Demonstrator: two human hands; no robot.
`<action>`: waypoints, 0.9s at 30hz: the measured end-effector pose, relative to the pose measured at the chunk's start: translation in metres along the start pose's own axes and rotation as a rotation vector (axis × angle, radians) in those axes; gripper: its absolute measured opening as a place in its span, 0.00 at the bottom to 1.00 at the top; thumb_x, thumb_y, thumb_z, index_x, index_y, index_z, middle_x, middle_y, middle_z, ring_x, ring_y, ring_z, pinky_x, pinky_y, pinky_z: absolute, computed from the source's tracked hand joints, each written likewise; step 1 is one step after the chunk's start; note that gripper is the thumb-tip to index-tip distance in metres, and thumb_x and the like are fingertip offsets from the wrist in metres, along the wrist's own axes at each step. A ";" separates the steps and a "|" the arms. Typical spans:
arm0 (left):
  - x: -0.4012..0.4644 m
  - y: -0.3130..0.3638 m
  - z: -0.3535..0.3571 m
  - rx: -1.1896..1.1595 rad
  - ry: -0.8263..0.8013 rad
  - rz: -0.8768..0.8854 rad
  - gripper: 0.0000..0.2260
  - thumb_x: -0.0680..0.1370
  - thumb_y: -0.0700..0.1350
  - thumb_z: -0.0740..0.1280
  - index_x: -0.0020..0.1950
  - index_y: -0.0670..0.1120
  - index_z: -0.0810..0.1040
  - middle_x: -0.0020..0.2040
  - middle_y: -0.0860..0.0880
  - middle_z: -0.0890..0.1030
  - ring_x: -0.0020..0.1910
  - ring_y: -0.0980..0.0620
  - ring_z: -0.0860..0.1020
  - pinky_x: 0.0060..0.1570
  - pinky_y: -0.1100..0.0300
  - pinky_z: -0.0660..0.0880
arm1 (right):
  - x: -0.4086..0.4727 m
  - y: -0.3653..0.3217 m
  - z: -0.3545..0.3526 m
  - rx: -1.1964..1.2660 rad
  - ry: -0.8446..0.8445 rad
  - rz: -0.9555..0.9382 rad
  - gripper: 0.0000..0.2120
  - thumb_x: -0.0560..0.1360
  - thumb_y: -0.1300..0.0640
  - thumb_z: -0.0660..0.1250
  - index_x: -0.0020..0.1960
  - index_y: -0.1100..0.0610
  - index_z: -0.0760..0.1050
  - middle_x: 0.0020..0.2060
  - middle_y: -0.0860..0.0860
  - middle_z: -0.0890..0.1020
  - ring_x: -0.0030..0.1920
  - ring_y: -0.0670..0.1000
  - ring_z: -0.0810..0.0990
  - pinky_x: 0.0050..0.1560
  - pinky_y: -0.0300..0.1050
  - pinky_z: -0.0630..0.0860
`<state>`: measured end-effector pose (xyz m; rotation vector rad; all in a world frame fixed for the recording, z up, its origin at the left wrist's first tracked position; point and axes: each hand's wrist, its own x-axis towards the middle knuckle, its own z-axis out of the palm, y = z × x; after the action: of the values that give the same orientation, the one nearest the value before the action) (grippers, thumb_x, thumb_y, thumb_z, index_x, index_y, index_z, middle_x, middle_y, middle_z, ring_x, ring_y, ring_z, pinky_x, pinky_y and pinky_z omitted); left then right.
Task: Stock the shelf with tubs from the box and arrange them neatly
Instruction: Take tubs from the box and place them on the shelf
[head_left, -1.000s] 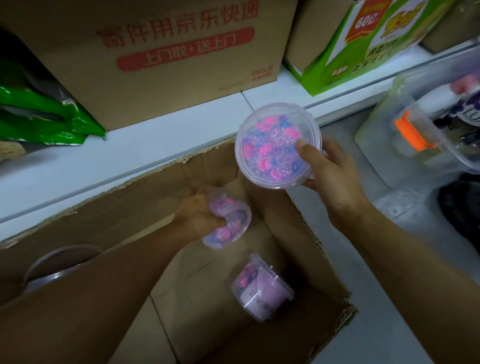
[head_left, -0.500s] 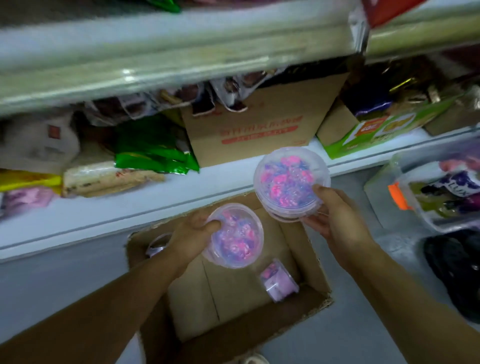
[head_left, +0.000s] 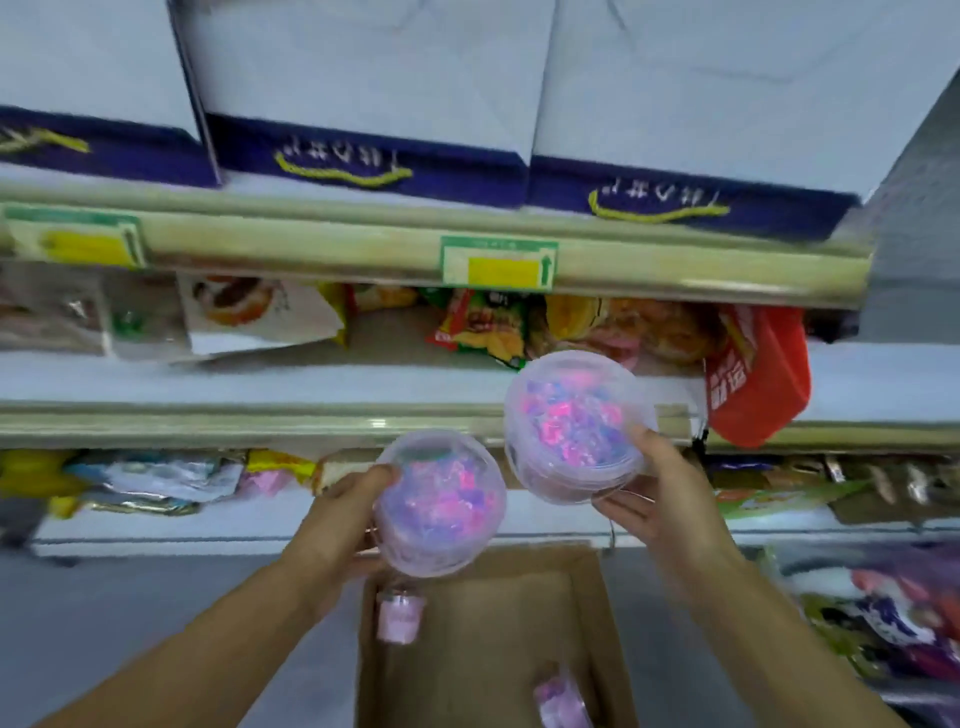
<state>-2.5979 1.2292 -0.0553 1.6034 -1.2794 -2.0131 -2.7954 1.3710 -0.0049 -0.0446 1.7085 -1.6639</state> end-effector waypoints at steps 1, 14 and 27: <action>-0.012 0.014 -0.009 -0.020 0.003 0.010 0.11 0.77 0.51 0.64 0.55 0.47 0.77 0.52 0.43 0.81 0.44 0.46 0.79 0.38 0.58 0.76 | -0.009 -0.013 0.009 -0.008 -0.027 -0.011 0.09 0.76 0.51 0.64 0.54 0.53 0.73 0.46 0.55 0.81 0.46 0.54 0.82 0.49 0.47 0.77; -0.155 0.152 -0.118 -0.175 0.053 0.277 0.09 0.77 0.48 0.66 0.53 0.45 0.76 0.47 0.44 0.80 0.38 0.48 0.78 0.35 0.56 0.77 | -0.134 -0.134 0.113 -0.043 -0.204 -0.206 0.12 0.77 0.51 0.63 0.57 0.55 0.74 0.51 0.56 0.80 0.51 0.55 0.81 0.54 0.51 0.77; -0.260 0.241 -0.184 -0.293 0.080 0.334 0.12 0.76 0.53 0.65 0.46 0.44 0.76 0.32 0.44 0.79 0.34 0.47 0.76 0.33 0.58 0.75 | -0.225 -0.229 0.182 -0.082 -0.401 -0.341 0.16 0.75 0.46 0.65 0.54 0.57 0.75 0.46 0.63 0.82 0.47 0.60 0.83 0.47 0.49 0.78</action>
<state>-2.4166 1.1799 0.2968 1.2319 -1.0800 -1.8111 -2.6431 1.2925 0.3217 -0.6962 1.5138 -1.6791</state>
